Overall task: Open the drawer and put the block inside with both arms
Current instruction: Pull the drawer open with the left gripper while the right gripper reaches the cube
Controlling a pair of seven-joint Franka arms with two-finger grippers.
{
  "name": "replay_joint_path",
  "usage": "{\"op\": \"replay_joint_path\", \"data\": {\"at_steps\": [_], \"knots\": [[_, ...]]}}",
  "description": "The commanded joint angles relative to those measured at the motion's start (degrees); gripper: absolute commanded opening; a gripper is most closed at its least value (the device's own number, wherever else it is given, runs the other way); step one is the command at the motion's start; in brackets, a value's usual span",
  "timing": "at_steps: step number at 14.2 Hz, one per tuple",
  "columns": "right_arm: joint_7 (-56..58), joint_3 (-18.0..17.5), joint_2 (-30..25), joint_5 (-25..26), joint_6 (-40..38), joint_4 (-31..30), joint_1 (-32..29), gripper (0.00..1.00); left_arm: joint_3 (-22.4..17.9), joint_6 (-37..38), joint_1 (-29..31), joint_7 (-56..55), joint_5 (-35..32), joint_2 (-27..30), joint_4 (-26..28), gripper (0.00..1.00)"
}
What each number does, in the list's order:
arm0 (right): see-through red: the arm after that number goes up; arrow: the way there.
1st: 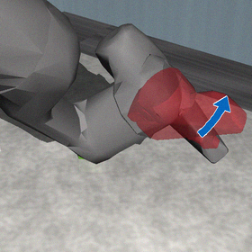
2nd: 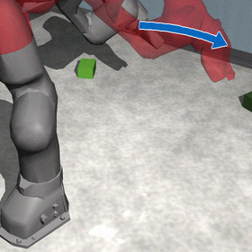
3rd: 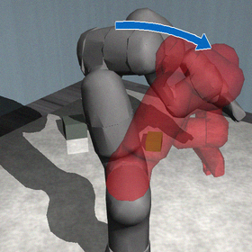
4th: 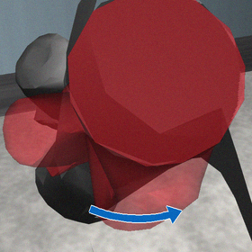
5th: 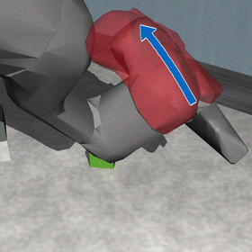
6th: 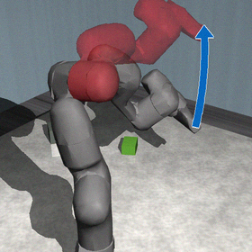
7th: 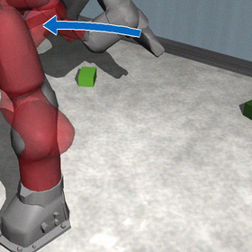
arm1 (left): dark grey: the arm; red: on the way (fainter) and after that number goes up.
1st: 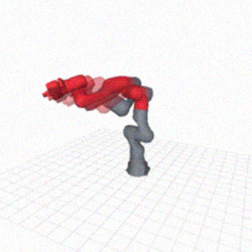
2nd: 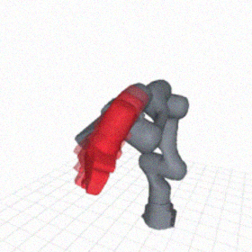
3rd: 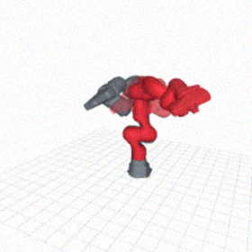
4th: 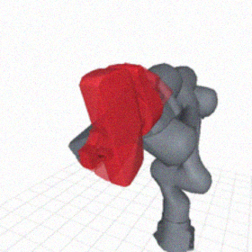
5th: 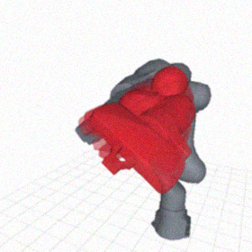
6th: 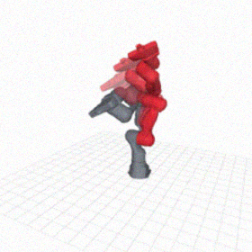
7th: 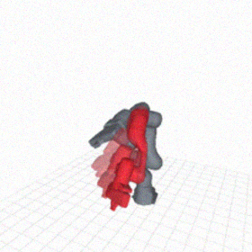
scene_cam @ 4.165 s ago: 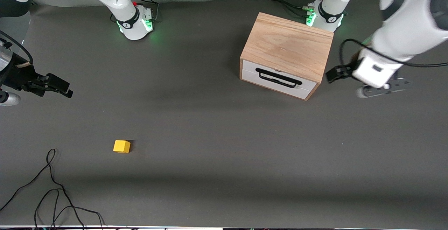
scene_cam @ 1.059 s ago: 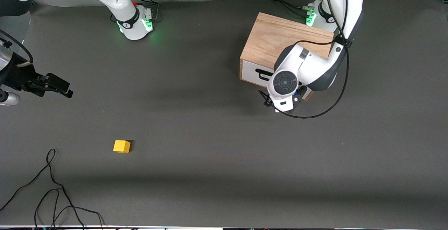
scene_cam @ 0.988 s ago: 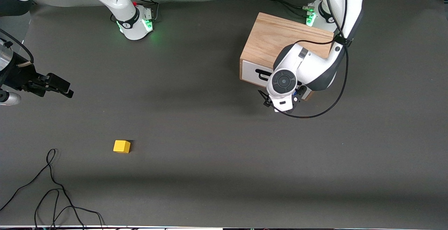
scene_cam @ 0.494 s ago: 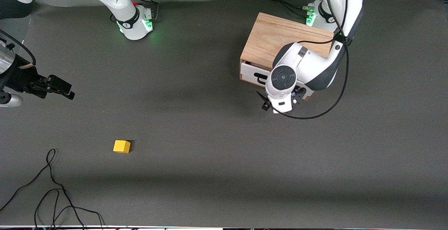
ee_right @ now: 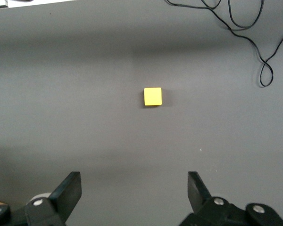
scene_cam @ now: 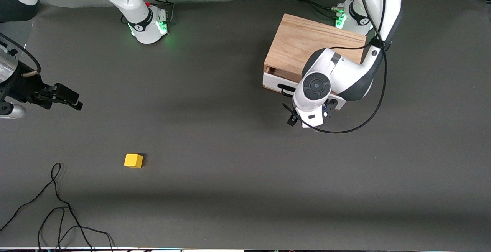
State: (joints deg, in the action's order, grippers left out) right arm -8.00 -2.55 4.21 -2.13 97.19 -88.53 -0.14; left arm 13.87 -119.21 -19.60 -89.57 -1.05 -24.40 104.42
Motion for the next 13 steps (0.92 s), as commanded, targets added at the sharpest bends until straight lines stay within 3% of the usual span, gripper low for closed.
{"op": "replay_joint_path", "data": {"at_steps": [1,7,13], "knots": [[0.44,0.36,3.16,-0.77,2.91,0.46,0.32,1.00,-1.47,-3.39,2.03,5.72,-3.96,-1.35,-10.01,1.00],[0.26,0.79,11.68,-0.77,8.62,-0.16,0.23,1.00,-1.56,-1.64,1.59,5.46,-4.57,-2.32,-11.78,1.00],[0.18,0.88,17.14,-0.77,12.23,-1.38,-0.03,1.00,-1.47,9.68,1.50,6.07,-4.32,-2.23,-16.25,1.00]]}}
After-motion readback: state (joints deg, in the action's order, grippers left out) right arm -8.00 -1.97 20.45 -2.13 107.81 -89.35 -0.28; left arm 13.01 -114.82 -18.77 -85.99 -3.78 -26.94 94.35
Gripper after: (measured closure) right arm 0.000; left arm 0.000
